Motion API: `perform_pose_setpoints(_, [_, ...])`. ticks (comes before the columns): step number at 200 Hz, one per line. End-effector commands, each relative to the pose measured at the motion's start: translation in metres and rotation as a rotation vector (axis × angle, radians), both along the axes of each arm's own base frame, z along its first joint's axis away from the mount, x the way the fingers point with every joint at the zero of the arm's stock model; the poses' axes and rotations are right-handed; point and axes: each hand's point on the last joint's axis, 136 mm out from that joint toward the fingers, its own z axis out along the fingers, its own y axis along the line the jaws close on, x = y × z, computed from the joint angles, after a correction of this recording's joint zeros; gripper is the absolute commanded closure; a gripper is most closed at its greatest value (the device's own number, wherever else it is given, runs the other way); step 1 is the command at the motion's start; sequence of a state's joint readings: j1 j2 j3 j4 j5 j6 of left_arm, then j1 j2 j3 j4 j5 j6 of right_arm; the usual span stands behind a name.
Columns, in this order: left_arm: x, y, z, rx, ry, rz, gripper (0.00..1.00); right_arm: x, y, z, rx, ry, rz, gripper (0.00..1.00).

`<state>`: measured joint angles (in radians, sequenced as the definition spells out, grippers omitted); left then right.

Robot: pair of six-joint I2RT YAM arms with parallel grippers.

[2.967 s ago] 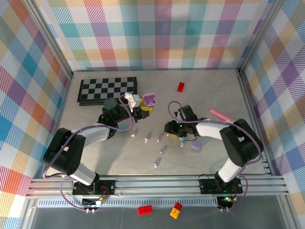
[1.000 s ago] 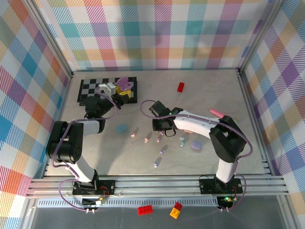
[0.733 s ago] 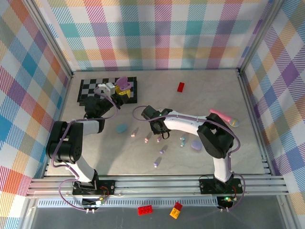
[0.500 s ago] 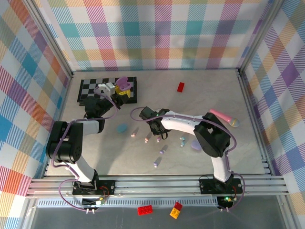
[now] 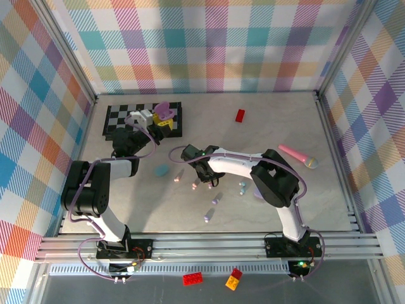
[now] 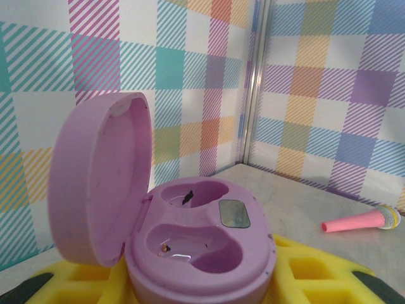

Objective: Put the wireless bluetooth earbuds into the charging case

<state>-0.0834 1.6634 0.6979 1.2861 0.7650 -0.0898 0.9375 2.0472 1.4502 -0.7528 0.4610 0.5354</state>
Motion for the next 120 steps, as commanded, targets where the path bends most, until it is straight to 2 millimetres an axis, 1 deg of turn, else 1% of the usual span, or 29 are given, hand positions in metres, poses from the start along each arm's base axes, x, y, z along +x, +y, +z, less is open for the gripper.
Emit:
perform_pose_setpoints(1, [-0.004,0.003,0.024,-0.005,-0.088,-0.002,0.61,-0.004,0.006,-0.001,0.007,0.018,0.007,0.60])
perform_pose_setpoints(35, [-0.005,0.003,0.026,-0.005,-0.091,-0.003,0.61,-0.005,0.019,-0.003,0.069,0.032,0.024,0.62])
perform_pose_setpoints(64, [-0.006,0.003,0.026,-0.004,-0.093,-0.002,0.61,-0.004,0.024,-0.003,0.087,0.033,0.035,0.62])
perform_pose_setpoints(92, [-0.007,0.003,0.028,-0.005,-0.097,-0.003,0.61,-0.003,0.015,-0.003,0.021,0.022,0.038,0.62])
perform_pose_setpoints(120, [-0.007,0.004,0.028,-0.005,-0.099,-0.001,0.61,-0.001,0.004,0.004,-0.055,-0.011,0.056,0.61])
